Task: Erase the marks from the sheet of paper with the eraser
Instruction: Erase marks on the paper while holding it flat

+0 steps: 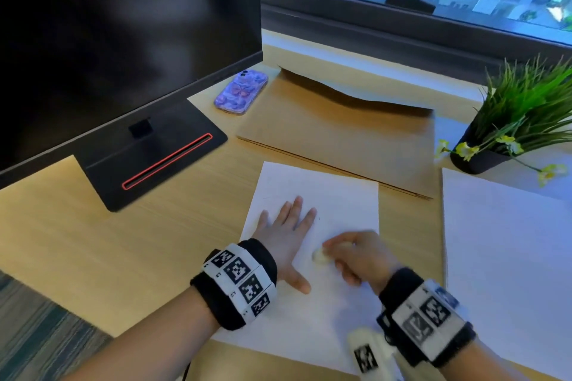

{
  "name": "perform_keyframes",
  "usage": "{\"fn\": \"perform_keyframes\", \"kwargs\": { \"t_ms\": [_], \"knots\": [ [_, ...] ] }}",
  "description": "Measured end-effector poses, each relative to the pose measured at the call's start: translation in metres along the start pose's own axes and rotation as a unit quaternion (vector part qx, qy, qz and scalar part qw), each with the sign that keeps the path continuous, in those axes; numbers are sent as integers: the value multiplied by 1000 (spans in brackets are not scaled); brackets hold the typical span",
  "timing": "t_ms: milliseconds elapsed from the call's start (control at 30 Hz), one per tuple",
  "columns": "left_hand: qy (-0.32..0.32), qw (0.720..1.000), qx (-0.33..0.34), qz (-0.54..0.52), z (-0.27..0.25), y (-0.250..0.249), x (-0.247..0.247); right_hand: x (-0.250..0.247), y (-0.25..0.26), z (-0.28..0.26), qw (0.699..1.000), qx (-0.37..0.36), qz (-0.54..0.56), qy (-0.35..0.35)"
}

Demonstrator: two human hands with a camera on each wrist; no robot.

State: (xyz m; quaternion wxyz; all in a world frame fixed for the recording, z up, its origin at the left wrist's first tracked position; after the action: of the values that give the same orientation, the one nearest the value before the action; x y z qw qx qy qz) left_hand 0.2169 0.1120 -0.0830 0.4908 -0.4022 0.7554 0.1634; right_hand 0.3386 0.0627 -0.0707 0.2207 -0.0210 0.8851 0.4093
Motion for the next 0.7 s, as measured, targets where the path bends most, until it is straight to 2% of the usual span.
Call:
{"fn": "perform_keyframes", "kwargs": {
  "t_ms": [67, 133, 300, 333, 467, 533, 567, 700],
  "knots": [
    [-1, 1000, -1, 2, -1, 1, 0, -14, 12, 16, 997, -14, 25, -78],
    [1, 1000, 0, 1, -1, 0, 1, -16, 13, 15, 993, -26, 30, -109],
    [3, 1000, 0, -5, 0, 0, 1, 4, -10, -18, 1000, 8, -24, 11],
    [3, 1000, -1, -4, 0, 0, 1, 1, -7, -13, 1000, 5, -25, 9],
    [-1, 1000, -1, 7, -1, 0, 0, -18, 13, 18, 996, -11, 15, -83],
    [-2, 1000, 0, 9, -1, 0, 0, -16, 12, 13, 995, -11, 22, -97],
    [-3, 1000, 0, 6, 0, 0, 1, -13, 6, 6, 996, -7, 14, -86],
    [-1, 1000, 0, -1, 1, 0, 2, 5, -14, -25, 998, 15, -47, 37]
  ]
}}
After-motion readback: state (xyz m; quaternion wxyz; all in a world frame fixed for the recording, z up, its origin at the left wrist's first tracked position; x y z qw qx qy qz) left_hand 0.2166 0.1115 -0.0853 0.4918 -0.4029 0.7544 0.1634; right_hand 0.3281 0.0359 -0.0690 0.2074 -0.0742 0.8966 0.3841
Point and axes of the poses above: each hand's wrist, its own z-axis towards the middle knuckle, its own x-axis out of the palm, y = z × x, the point moved 7 cm from there along z, towards the middle knuckle, and after that the axes turned 10 degrees about -y, right-handed, at the moved point
